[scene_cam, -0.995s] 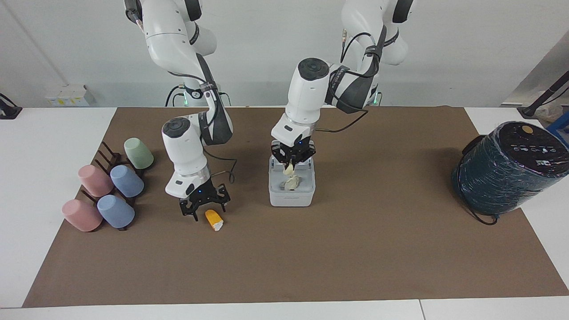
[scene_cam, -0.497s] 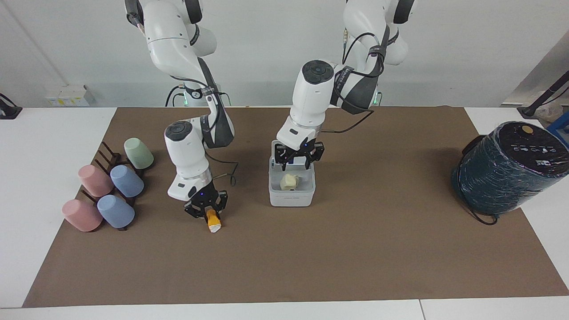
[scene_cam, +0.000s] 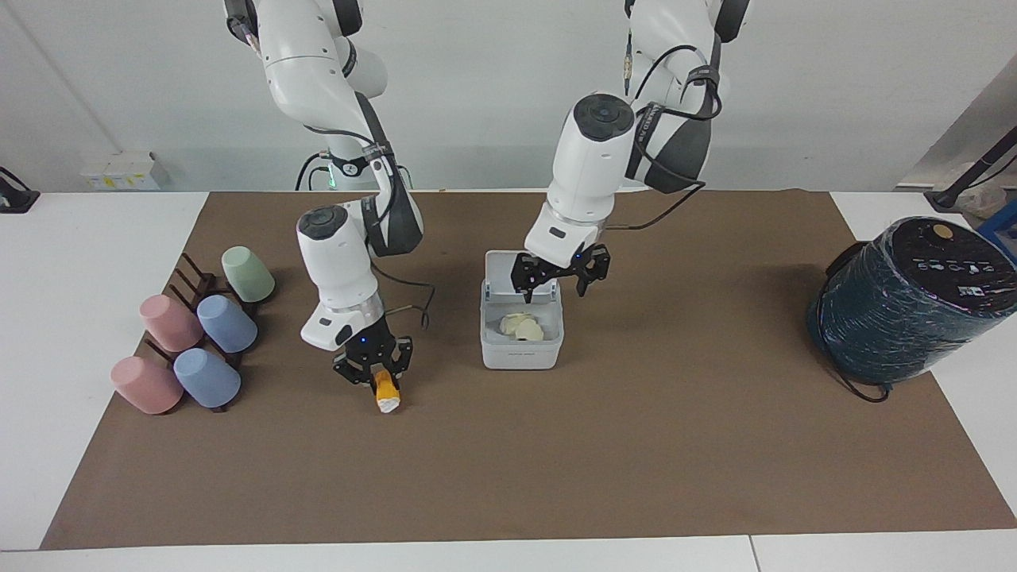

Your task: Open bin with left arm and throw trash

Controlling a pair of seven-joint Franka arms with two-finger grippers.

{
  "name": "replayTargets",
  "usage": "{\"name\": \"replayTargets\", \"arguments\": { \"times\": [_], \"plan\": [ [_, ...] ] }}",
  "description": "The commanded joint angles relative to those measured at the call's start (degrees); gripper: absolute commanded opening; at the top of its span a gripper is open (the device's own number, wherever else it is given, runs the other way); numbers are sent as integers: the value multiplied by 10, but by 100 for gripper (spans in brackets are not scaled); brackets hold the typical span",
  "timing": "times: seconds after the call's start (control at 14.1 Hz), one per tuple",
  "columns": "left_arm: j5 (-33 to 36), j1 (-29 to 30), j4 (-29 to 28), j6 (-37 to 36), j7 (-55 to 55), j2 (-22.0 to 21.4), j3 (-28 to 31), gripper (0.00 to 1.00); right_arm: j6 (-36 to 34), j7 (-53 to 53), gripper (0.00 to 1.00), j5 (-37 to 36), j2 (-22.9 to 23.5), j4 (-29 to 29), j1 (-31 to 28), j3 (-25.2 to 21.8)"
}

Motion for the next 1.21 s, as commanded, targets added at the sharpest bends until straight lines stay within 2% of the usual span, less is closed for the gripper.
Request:
{"name": "replayTargets", "arguments": {
  "times": [0.0,0.28,0.5,0.71,0.99,1.07,1.14],
  "plan": [
    [26,59,19,-49,126,-1,-4,100,-35,69,0,-1,-22,9,25,3],
    [30,168,18,-71,322,-7,-4,100,-61,181,0,-2,-22,43,73,3],
    [32,226,17,-91,397,-31,-5,100,-72,217,0,-10,-21,63,100,3],
    [42,241,12,-125,400,-81,-8,100,-90,237,0,-4,-19,81,117,3],
    [41,233,-14,-139,388,-123,-8,100,-118,248,0,-4,-24,73,155,3],
    [41,232,-27,-133,377,-128,-9,100,-119,248,5,-3,-25,72,160,3],
    [41,232,-41,-128,373,-136,-10,100,-119,247,61,-4,-26,70,161,3]
  ]
}}
